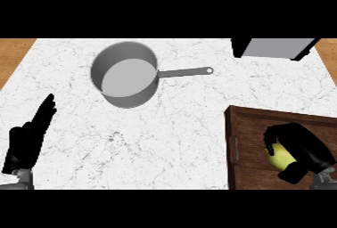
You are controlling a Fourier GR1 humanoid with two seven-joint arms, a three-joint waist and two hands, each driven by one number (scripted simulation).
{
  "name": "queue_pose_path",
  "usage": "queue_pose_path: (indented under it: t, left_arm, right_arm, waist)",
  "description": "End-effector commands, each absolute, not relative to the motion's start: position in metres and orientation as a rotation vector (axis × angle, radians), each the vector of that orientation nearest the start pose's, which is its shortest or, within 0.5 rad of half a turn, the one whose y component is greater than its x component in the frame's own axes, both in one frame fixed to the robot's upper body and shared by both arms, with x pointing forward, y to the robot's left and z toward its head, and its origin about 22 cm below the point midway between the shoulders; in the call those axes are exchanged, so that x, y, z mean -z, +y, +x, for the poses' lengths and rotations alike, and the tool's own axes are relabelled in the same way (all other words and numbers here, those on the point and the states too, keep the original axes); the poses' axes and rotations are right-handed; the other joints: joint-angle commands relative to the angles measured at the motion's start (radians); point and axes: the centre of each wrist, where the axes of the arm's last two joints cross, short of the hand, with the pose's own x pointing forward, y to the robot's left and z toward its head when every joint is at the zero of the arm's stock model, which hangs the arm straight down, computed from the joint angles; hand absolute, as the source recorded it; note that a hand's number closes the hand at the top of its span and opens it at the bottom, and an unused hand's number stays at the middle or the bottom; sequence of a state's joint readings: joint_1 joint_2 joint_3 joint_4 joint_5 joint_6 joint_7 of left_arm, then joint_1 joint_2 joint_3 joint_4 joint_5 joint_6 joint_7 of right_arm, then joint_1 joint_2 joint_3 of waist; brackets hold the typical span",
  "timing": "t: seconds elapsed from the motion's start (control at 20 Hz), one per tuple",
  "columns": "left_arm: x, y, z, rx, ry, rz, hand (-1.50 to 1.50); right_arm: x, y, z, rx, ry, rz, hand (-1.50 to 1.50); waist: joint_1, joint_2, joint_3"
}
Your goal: Pick the lemon from the tray and place it in the pot
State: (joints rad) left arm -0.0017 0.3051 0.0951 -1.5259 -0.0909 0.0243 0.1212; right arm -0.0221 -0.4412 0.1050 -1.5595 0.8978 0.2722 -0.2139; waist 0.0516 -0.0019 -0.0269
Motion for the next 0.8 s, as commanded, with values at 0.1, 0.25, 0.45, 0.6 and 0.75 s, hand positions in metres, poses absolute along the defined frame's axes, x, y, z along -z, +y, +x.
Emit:
queue_pose_path:
  t: [0.1, 0.25, 0.45, 0.6, 0.75]
  left_arm:
    - [-0.029, 0.305, 0.256, 0.262, -1.443, 0.344, 0.0]
    - [-0.028, 0.305, 0.258, 0.264, -1.429, 0.352, 0.0]
    - [-0.02, 0.309, 0.252, 0.231, -1.409, 0.362, 0.0]
    - [-0.023, 0.307, 0.257, 0.227, -1.401, 0.375, 0.0]
    - [-0.017, 0.312, 0.254, 0.208, -1.393, 0.379, 0.0]
  right_arm:
    - [-0.028, -0.157, 0.246, -1.658, -1.371, -0.405, 1.5]
    - [-0.042, -0.093, 0.242, -1.714, -1.353, -0.425, 1.5]
    - [-0.062, -0.044, 0.23, -1.715, -1.369, -0.578, 1.5]
    - [-0.085, -0.022, 0.219, -1.632, -1.519, -0.71, 1.5]
    - [-0.112, -0.009, 0.211, -1.489, -1.643, -0.827, 1.5]
  waist:
    - [0.1, 0.022, 0.016]
    - [0.085, 0.015, 0.017]
    - [0.059, 0.004, 0.023]
    - [0.039, 0.001, 0.025]
    - [0.038, -0.003, 0.024]
